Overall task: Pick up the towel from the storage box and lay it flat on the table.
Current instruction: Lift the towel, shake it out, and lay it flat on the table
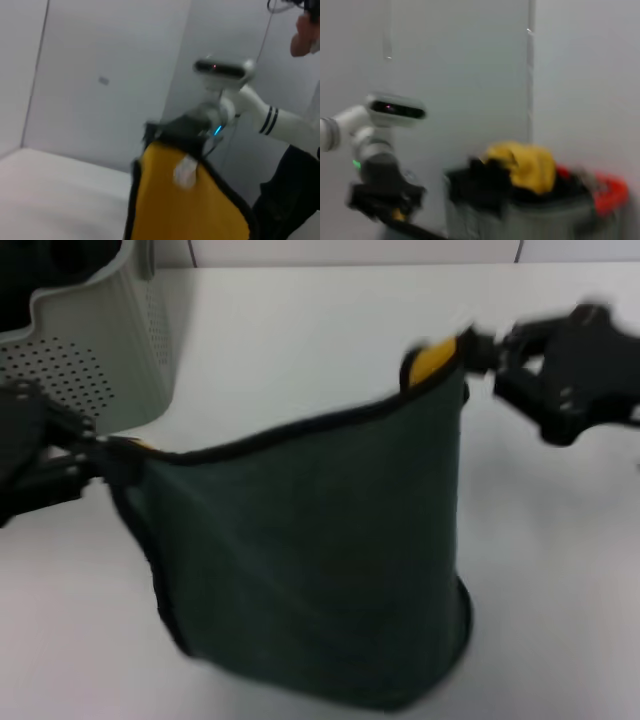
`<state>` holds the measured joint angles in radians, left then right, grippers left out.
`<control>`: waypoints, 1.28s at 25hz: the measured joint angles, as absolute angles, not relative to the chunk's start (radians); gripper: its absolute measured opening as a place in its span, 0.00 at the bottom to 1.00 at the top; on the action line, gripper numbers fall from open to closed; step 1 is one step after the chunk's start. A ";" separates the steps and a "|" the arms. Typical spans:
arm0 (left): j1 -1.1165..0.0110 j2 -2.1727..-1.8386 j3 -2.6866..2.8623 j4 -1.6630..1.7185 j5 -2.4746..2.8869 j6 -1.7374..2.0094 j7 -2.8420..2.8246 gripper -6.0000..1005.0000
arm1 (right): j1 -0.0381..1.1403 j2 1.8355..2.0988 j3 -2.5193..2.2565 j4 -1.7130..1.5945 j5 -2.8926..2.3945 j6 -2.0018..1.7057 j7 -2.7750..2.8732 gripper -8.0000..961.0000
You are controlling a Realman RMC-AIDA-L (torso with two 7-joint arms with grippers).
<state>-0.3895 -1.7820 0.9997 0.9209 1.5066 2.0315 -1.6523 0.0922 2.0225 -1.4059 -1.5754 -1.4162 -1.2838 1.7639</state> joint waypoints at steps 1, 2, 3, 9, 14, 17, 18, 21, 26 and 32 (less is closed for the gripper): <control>-0.421 -1.798 0.979 0.883 1.553 2.023 -1.652 0.07 | 0.115 2.022 -1.426 -1.503 -1.429 -1.258 1.765 0.01; -0.447 -1.812 0.944 0.850 1.612 2.011 -1.651 0.07 | 0.137 2.022 -1.443 -1.430 -1.442 -1.237 1.764 0.01; -0.472 -1.828 0.899 0.818 1.694 1.990 -1.649 0.07 | 0.176 2.023 -1.455 -1.326 -1.449 -1.210 1.758 0.01; -0.536 -1.887 0.783 0.773 1.987 1.809 -1.661 0.08 | 0.350 2.028 -1.477 -0.987 -1.412 -1.127 1.679 0.01; -0.552 -1.905 0.775 0.777 2.052 1.683 -1.700 0.08 | 0.380 2.026 -1.481 -0.982 -1.413 -1.043 1.652 0.01; -0.554 -1.913 0.774 0.776 2.060 1.613 -1.714 0.09 | 0.420 2.021 -1.481 -0.981 -1.442 -0.962 1.641 0.01; -0.554 -1.918 0.774 0.776 2.065 1.583 -1.715 0.09 | 0.424 2.021 -1.482 -0.978 -1.447 -0.957 1.641 0.01; -0.558 -1.935 0.775 0.773 2.089 1.517 -1.716 0.09 | 0.456 2.025 -1.497 -0.955 -1.499 -0.894 1.644 0.01; -0.584 -1.955 0.775 0.761 2.166 1.469 -1.717 0.10 | 0.493 2.024 -1.610 -0.936 -1.514 -0.755 1.645 0.01; -0.598 -1.973 0.768 0.756 2.185 1.404 -1.720 0.10 | 0.498 2.026 -1.648 -0.930 -1.515 -0.667 1.644 0.01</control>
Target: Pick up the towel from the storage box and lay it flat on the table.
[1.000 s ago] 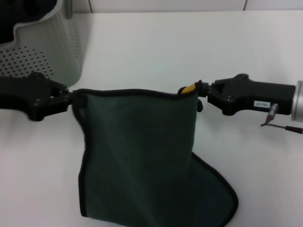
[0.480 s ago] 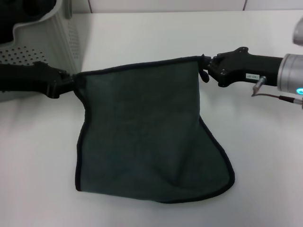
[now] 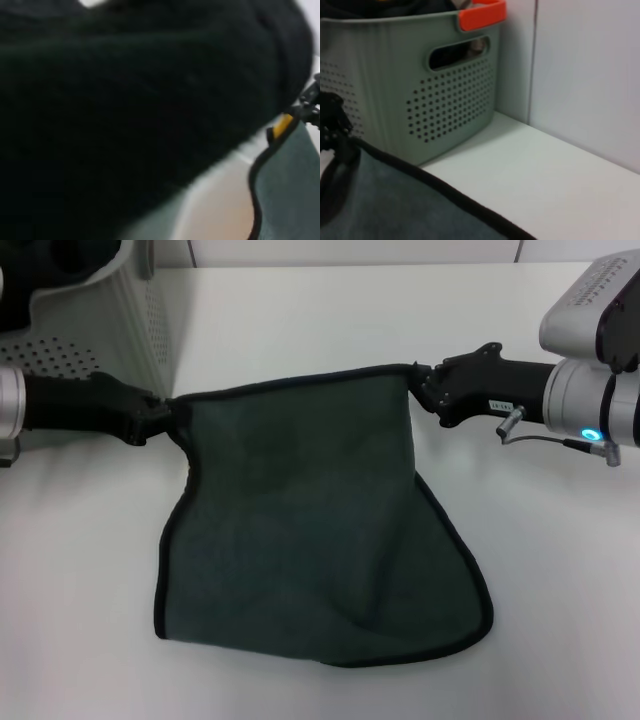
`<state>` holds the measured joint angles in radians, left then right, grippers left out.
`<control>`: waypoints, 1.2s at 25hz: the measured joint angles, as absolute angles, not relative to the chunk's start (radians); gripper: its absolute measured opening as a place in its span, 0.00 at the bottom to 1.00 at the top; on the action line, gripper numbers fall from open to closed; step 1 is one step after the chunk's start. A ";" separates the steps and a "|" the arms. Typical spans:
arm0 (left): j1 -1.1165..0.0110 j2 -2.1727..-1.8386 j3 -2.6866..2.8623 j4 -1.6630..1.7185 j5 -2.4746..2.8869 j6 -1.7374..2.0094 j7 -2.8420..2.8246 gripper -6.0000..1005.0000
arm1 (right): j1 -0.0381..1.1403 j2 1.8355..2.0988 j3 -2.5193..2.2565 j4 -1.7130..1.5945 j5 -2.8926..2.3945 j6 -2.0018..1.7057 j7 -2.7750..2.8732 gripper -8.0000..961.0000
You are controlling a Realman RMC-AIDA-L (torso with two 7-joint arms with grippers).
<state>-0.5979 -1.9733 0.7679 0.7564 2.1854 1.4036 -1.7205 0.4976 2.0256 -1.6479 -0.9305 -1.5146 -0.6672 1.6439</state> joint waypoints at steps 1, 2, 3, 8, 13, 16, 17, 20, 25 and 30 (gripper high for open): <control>-0.600 -1.975 0.769 0.756 2.186 1.394 -1.721 0.10 | 0.497 2.026 -1.648 -0.930 -1.515 -0.661 1.643 0.01; -0.602 -1.976 0.771 0.755 2.186 1.387 -1.720 0.11 | 0.496 2.025 -1.648 -0.929 -1.515 -0.654 1.642 0.01; -0.605 -1.978 0.772 0.755 2.188 1.383 -1.719 0.11 | 0.496 2.025 -1.648 -0.926 -1.515 -0.651 1.642 0.01; -0.627 -1.980 0.773 0.731 2.205 1.371 -1.716 0.11 | 0.500 2.021 -1.648 -0.915 -1.524 -0.662 1.638 0.01; -0.629 -1.981 0.771 0.723 2.209 1.358 -1.719 0.12 | 0.496 2.023 -1.633 -0.914 -1.524 -0.662 1.624 0.08; -0.627 -1.981 0.769 0.723 2.209 1.358 -1.719 0.12 | 0.494 2.023 -1.616 -0.917 -1.517 -0.660 1.632 0.15; -0.625 -1.982 0.768 0.723 2.208 1.358 -1.719 0.16 | 0.493 2.023 -1.614 -0.917 -1.516 -0.659 1.638 0.17; -0.621 -1.980 0.765 0.723 2.205 1.363 -1.720 0.28 | 0.484 2.023 -1.611 -0.920 -1.515 -0.662 1.649 0.23; -0.604 -1.971 0.764 0.731 2.175 1.440 -1.707 0.38 | 0.409 2.023 -1.604 -0.990 -1.515 -0.724 1.648 0.33; -0.531 -1.974 0.766 0.726 1.958 1.739 -1.446 0.45 | 0.283 2.021 -1.560 -1.089 -1.490 -0.996 1.517 0.61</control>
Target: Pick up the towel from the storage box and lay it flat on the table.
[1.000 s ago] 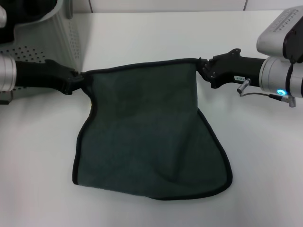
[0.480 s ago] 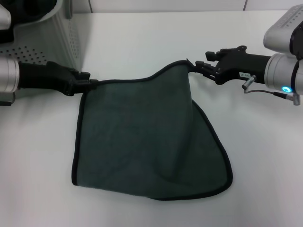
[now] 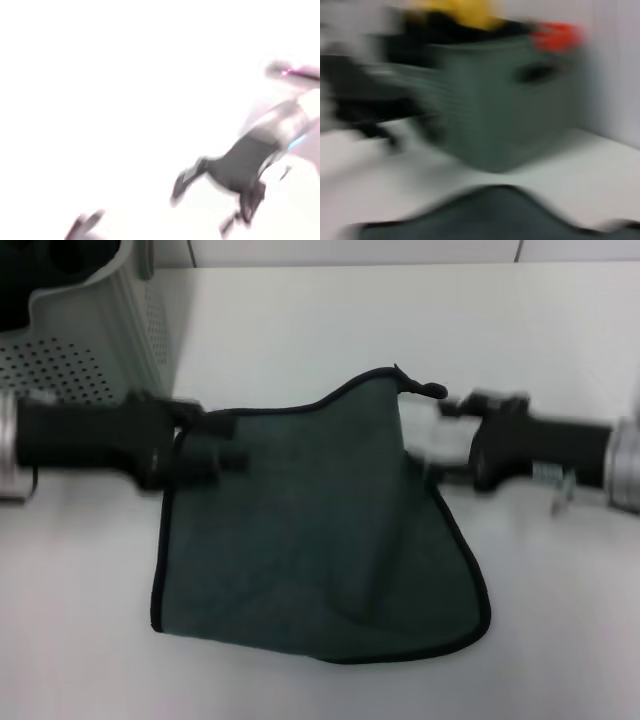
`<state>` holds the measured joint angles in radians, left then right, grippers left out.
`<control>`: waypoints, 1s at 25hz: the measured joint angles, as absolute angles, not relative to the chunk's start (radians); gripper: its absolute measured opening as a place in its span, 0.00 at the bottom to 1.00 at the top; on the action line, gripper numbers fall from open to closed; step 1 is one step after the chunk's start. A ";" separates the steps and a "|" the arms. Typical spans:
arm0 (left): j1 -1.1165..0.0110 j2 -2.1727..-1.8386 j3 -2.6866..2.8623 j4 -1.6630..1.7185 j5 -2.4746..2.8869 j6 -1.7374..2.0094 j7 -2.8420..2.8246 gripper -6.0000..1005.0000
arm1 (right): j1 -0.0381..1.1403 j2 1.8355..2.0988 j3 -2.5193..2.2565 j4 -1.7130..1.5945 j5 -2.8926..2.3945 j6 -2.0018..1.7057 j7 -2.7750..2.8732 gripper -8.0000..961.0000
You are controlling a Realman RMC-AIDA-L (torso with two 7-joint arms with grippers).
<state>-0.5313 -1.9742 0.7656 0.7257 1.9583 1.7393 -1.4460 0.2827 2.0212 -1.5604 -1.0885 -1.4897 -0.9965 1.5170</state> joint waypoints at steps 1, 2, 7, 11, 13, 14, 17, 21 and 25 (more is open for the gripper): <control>-0.515 -1.980 0.766 0.720 1.925 1.784 -1.374 0.46 | 0.264 2.020 -1.550 -1.093 -1.474 -1.101 1.465 0.66; -0.486 -1.991 0.768 0.706 1.886 1.853 -1.263 0.47 | 0.253 2.019 -1.539 -1.091 -1.458 -1.206 1.425 0.71; -0.426 -2.015 0.768 0.597 1.854 1.962 -1.055 0.47 | 0.258 2.016 -1.474 -1.018 -1.440 -1.568 1.388 0.86; -0.398 -2.011 0.764 0.543 1.840 1.989 -1.027 0.47 | 0.284 2.020 -1.436 -0.959 -1.437 -1.644 1.384 0.89; -0.390 -2.007 0.763 0.539 1.823 2.006 -1.025 0.47 | 0.297 2.019 -1.433 -0.945 -1.437 -1.650 1.383 0.89; -0.389 -2.005 0.763 0.539 1.818 2.012 -1.025 0.47 | 0.303 2.019 -1.432 -0.940 -1.437 -1.652 1.382 0.89; -0.387 -2.001 0.763 0.539 1.810 2.022 -1.026 0.47 | 0.320 2.021 -1.432 -0.920 -1.436 -1.659 1.372 0.89; -0.390 -2.000 0.764 0.538 1.810 2.023 -1.026 0.47 | 0.334 2.024 -1.432 -0.897 -1.434 -1.662 1.359 0.89; -0.394 -1.999 0.764 0.538 1.810 2.024 -1.025 0.47 | 0.338 2.025 -1.431 -0.883 -1.418 -1.665 1.349 0.89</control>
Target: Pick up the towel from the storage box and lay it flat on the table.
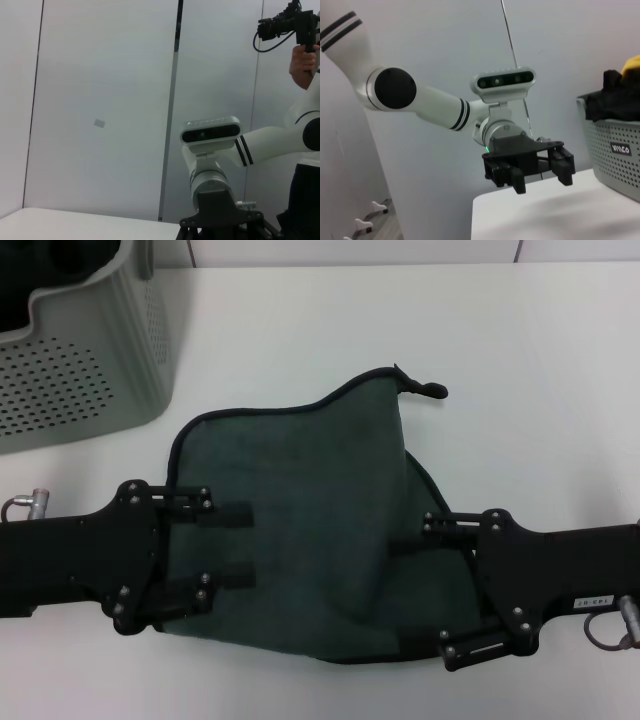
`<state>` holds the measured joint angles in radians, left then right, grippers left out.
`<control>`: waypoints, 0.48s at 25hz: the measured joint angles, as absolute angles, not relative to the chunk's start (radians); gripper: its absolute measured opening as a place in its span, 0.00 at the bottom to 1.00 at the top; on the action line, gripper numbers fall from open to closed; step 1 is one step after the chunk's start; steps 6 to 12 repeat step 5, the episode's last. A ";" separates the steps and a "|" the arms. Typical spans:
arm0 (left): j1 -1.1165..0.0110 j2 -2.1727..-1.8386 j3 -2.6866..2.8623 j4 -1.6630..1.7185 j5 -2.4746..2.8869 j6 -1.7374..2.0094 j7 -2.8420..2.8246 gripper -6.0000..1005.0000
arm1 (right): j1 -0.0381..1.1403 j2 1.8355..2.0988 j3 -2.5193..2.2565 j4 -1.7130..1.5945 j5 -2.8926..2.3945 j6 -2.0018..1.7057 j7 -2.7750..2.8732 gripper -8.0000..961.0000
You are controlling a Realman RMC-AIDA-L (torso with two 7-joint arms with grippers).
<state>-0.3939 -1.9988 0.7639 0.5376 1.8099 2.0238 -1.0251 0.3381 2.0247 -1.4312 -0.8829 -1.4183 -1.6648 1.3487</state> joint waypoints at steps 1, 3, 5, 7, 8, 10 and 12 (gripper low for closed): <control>-0.394 -1.999 0.764 0.537 1.810 2.024 -1.025 0.47 | 0.338 2.025 -1.431 -0.881 -1.415 -1.665 1.347 0.89; -0.394 -1.999 0.764 0.537 1.810 2.024 -1.025 0.47 | 0.338 2.025 -1.431 -0.878 -1.409 -1.666 1.342 0.89; -0.393 -1.999 0.764 0.537 1.810 2.024 -1.025 0.47 | 0.338 2.024 -1.431 -0.877 -1.408 -1.667 1.341 0.89; -0.393 -1.999 0.764 0.537 1.810 2.024 -1.025 0.47 | 0.338 2.024 -1.431 -0.877 -1.408 -1.667 1.341 0.89; -0.393 -1.999 0.764 0.537 1.810 2.024 -1.025 0.47 | 0.338 2.024 -1.431 -0.877 -1.408 -1.667 1.341 0.89; -0.393 -1.999 0.764 0.537 1.810 2.024 -1.025 0.47 | 0.338 2.024 -1.431 -0.877 -1.408 -1.667 1.341 0.89; -0.393 -1.999 0.764 0.537 1.810 2.024 -1.025 0.47 | 0.338 2.024 -1.431 -0.877 -1.408 -1.667 1.341 0.89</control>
